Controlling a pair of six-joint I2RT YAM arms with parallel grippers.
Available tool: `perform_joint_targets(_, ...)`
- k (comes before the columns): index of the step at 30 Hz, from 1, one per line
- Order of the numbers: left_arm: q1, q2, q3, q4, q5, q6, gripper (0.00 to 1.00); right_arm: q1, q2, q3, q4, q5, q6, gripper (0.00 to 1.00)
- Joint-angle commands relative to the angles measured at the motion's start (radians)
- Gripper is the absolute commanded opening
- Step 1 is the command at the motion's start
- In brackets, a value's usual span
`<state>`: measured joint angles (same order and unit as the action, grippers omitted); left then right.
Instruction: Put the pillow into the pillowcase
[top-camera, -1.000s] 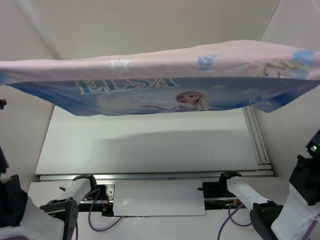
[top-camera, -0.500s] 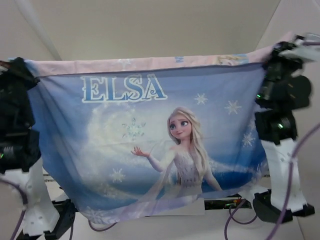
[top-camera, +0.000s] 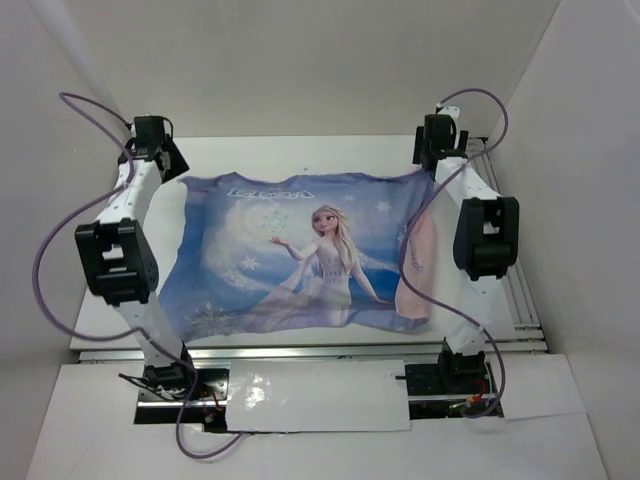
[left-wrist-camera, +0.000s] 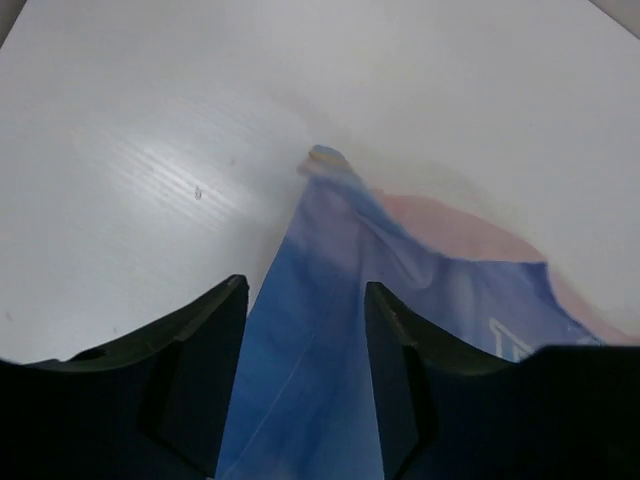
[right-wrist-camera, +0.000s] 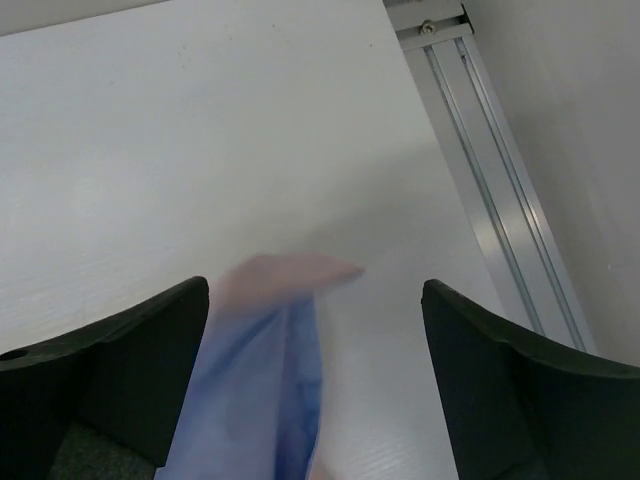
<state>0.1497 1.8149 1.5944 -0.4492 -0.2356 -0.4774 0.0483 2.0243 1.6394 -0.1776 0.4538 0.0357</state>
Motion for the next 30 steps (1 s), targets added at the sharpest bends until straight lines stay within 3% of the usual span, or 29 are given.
perform_joint_targets(1, 0.008, 0.056, 0.219, -0.08, -0.053, -0.015, 0.66, -0.008, -0.016, 0.197, -0.099, -0.01, 0.052, 0.95)
perform_joint_targets(2, 0.008, 0.057, 0.219, -0.08, -0.053, -0.015, 0.82, 0.001, -0.06, 0.145, -0.082, -0.027, 0.052, 1.0)
perform_joint_targets(6, 0.017, -0.052, 0.152, -0.037, 0.027, -0.015, 0.89, 0.001, -0.166, 0.005, -0.01, -0.095, 0.073, 1.0)
perform_joint_targets(7, 0.017, -0.083, 0.125, -0.026, 0.027, -0.015, 1.0, 0.001, -0.218, -0.018, -0.01, -0.107, 0.073, 1.0)
perform_joint_targets(13, -0.004, -0.291, -0.074, -0.025, 0.032, -0.029, 1.0, 0.022, -0.401, -0.192, -0.15, -0.322, 0.064, 1.0)
perform_joint_targets(19, -0.082, -0.554, -0.378, 0.004, 0.151, -0.128, 1.0, 0.194, -0.621, -0.429, -0.325, -0.152, 0.231, 1.0)
perform_joint_targets(24, -0.332, -0.626, -0.525, 0.07, 0.165, -0.138, 1.0, 0.361, -0.789, -0.605, -0.48, -0.104, 0.404, 1.0)
perform_joint_targets(27, -0.471, -0.617, -0.586, 0.099, 0.125, -0.147, 1.0, 0.447, -0.905, -0.757, -0.52, -0.09, 0.548, 0.92)
perform_joint_targets(30, -0.544, -0.585, -0.649, 0.138, 0.116, -0.158, 1.0, 0.47, -0.955, -0.877, -0.51, -0.108, 0.616, 0.84)
